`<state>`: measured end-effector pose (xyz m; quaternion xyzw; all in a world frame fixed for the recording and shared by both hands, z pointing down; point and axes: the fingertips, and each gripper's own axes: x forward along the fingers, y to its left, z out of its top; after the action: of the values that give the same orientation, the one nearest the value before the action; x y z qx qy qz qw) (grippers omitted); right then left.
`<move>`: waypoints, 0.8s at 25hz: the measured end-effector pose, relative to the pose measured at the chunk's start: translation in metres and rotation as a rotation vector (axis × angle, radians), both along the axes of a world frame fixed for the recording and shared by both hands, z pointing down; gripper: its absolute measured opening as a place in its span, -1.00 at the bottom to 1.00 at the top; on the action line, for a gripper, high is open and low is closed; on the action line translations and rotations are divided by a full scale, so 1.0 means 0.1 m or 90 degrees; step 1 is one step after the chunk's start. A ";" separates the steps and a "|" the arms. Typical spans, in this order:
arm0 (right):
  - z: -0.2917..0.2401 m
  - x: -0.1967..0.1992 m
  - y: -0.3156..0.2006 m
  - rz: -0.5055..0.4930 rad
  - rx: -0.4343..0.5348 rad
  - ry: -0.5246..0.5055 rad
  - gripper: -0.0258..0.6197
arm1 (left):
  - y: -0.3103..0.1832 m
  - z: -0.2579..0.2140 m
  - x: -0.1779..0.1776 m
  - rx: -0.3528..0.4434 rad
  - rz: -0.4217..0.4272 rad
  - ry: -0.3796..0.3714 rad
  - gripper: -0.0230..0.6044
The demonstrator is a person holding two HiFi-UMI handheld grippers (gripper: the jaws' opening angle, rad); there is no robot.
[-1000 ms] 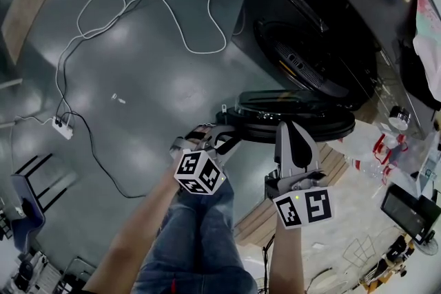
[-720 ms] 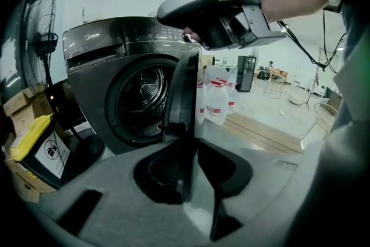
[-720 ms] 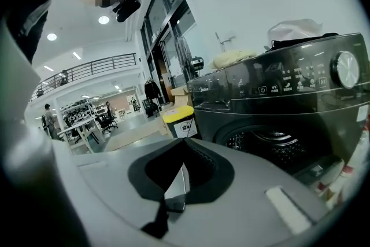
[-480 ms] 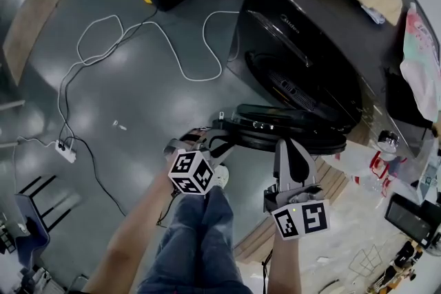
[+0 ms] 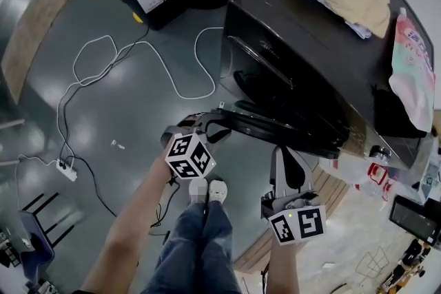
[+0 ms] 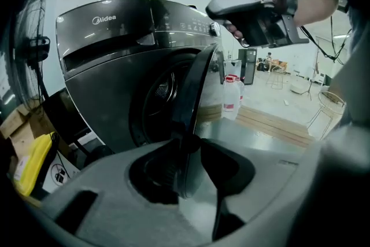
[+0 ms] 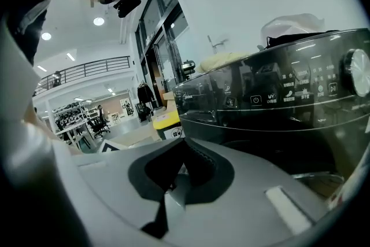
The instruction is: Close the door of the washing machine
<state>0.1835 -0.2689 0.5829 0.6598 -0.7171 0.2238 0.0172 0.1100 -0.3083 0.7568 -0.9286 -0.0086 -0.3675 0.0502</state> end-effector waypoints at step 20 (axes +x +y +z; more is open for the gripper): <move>0.18 0.35 0.13 0.051 -0.017 -0.008 -0.88 | -0.93 -0.05 0.68 0.026 0.049 -0.019 -0.53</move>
<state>0.2184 -0.2562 0.6009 0.6859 -0.6874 0.2383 0.0125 0.1778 -0.4010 0.7518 -0.9209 -0.0377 -0.3789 0.0834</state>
